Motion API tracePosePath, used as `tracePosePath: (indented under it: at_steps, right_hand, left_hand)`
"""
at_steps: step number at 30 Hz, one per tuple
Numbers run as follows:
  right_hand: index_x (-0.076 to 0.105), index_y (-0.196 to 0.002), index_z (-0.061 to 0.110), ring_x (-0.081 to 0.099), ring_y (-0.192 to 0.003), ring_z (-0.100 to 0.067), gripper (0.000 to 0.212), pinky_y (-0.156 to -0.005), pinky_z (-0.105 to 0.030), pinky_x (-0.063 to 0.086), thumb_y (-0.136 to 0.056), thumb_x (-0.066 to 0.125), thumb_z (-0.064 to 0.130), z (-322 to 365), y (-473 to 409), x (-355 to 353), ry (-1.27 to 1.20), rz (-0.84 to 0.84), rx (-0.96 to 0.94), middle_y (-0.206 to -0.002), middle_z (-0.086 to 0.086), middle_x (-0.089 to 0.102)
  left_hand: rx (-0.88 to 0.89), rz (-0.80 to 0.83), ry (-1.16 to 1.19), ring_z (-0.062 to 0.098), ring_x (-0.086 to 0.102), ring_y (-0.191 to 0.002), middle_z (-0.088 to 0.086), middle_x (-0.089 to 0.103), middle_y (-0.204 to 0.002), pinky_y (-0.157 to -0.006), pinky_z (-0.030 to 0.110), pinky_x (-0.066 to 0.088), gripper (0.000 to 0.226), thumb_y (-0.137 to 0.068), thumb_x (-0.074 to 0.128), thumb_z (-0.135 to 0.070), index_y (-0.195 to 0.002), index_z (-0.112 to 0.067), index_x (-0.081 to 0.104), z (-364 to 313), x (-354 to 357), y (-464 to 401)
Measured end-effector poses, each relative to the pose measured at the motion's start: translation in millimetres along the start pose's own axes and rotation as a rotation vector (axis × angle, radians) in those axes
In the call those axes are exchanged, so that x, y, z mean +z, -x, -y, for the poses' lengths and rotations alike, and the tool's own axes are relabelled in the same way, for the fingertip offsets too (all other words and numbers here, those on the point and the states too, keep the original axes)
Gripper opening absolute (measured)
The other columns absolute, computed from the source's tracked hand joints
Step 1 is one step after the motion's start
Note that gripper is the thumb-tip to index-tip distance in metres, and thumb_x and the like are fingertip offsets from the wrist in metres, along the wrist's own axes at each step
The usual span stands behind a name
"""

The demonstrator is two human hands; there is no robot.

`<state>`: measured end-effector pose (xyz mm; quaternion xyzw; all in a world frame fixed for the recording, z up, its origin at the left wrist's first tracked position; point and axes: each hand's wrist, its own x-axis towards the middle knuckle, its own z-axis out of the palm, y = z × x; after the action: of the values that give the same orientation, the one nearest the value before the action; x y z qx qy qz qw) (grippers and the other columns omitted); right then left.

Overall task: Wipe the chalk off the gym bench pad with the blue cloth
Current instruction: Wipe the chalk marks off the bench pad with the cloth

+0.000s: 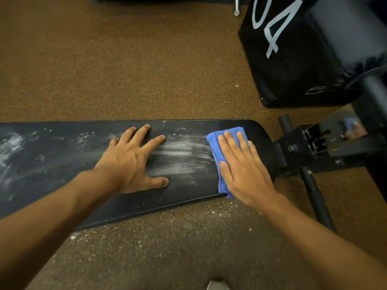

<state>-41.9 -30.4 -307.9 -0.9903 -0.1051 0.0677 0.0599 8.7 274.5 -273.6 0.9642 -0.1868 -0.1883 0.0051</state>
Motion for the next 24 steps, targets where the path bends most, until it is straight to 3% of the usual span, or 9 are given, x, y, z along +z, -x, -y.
tracePosePath:
  at_steps: [6, 12, 14, 19, 24]
  right_hand:
    - [0.012, -0.162, 0.019, -0.001, -0.157, -0.03, 0.069, -0.126, -0.051, 0.005, -0.097, 0.012, 0.042, 11.2, -39.8, 1.7, -0.007, -0.056, 0.154, -0.171, 0.0, 0.009]
    - [0.016, -0.162, 0.016, 0.002, -0.157, -0.025, 0.063, -0.126, -0.051, 0.01, -0.103, 0.021, 0.038, 1.6, -0.1, 3.4, 0.032, -0.01, -0.139, -0.171, -0.001, 0.014]
    - [0.016, -0.162, 0.018, 0.003, -0.157, -0.024, 0.064, -0.126, -0.049, 0.009, -0.102, 0.02, 0.039, -3.1, -5.6, 3.1, 0.027, -0.013, -0.12, -0.17, 0.0, 0.015]
    - [0.009, -0.163, 0.018, -0.002, -0.157, -0.029, 0.068, -0.126, -0.051, 0.005, -0.098, 0.012, 0.041, 17.8, -32.6, 2.4, -0.012, -0.046, 0.127, -0.171, -0.001, 0.008]
    - [0.016, -0.162, 0.014, 0.005, -0.157, -0.03, 0.065, -0.125, -0.053, 0.011, -0.102, 0.02, 0.038, 13.7, -1.7, 3.3, -0.006, -0.018, -0.035, -0.17, -0.005, 0.016]
  left_hand:
    - [-0.011, 0.005, 0.025, 0.032, 0.004, -0.153, 0.002, 0.0, -0.169, -0.119, 0.058, 0.023, 0.122, -0.052, 0.03, -0.101, -0.157, -0.046, 0.003, -1.7, -0.7, 0.5]
    - [-0.022, 0.013, 0.034, 0.032, 0.002, -0.154, 0.001, -0.003, -0.169, -0.12, 0.059, 0.022, 0.122, -0.051, 0.03, -0.1, -0.157, -0.046, 0.003, -3.1, -1.1, 0.6]
    - [-0.026, 0.015, 0.036, 0.032, 0.002, -0.154, 0.001, -0.002, -0.169, -0.12, 0.059, 0.021, 0.122, -0.051, 0.031, -0.1, -0.157, -0.046, 0.003, -2.2, -0.4, 0.4]
    - [-0.025, 0.026, 0.039, 0.032, 0.001, -0.154, 0.001, -0.004, -0.17, -0.12, 0.059, 0.02, 0.123, -0.051, 0.031, -0.1, -0.157, -0.046, 0.002, -1.6, -0.7, 0.8]
    - [-0.025, 0.026, 0.039, 0.032, 0.001, -0.154, 0.001, -0.005, -0.17, -0.12, 0.059, 0.02, 0.122, -0.052, 0.03, -0.1, -0.157, -0.045, 0.001, -2.3, -1.9, 1.9]
